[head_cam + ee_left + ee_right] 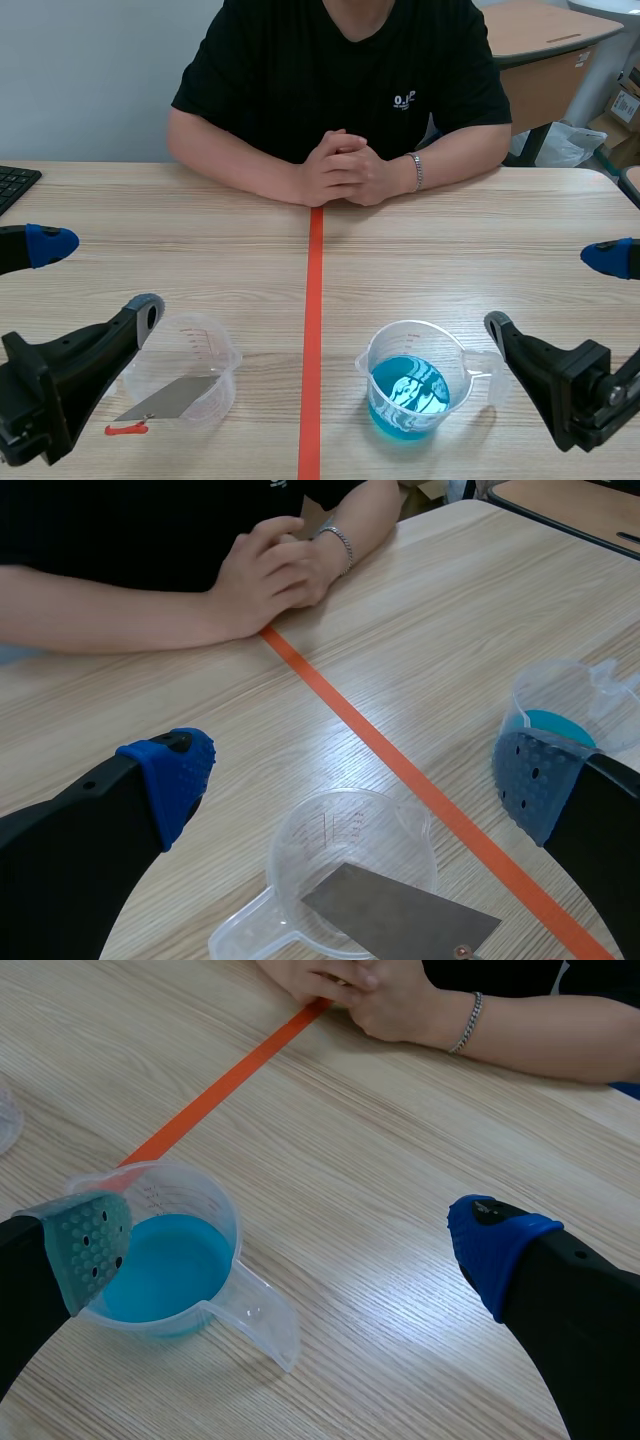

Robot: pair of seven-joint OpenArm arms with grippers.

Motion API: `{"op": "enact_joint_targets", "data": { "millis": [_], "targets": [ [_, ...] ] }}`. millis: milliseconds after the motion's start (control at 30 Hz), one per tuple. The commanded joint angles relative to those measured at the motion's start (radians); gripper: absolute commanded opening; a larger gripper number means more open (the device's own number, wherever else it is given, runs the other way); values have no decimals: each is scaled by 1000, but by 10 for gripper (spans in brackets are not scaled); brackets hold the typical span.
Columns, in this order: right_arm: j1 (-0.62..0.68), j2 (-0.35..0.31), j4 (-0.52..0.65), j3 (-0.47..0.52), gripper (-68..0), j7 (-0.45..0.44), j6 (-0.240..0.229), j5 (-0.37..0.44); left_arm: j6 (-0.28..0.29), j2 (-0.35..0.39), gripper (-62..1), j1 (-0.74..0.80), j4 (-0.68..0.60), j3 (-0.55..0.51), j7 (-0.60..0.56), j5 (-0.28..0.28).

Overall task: Do the redox reaction experiment.
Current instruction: 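Lift the metal plate out of the left beaker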

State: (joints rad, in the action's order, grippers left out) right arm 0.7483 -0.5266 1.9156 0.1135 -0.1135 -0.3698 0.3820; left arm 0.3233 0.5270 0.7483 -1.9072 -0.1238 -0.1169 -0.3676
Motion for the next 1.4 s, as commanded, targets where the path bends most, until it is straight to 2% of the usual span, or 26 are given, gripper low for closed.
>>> {"op": "enact_joint_targets", "data": {
  "millis": [0,1367],
  "targets": [
    [0,-11,16,10,4,-16,6,3,2,3,-11,-3,-18,2,-14,-10],
    [0,-11,16,10,4,-17,6,-15,3,3,-11,-3,-18,2,-21,-10]
  ]
}}
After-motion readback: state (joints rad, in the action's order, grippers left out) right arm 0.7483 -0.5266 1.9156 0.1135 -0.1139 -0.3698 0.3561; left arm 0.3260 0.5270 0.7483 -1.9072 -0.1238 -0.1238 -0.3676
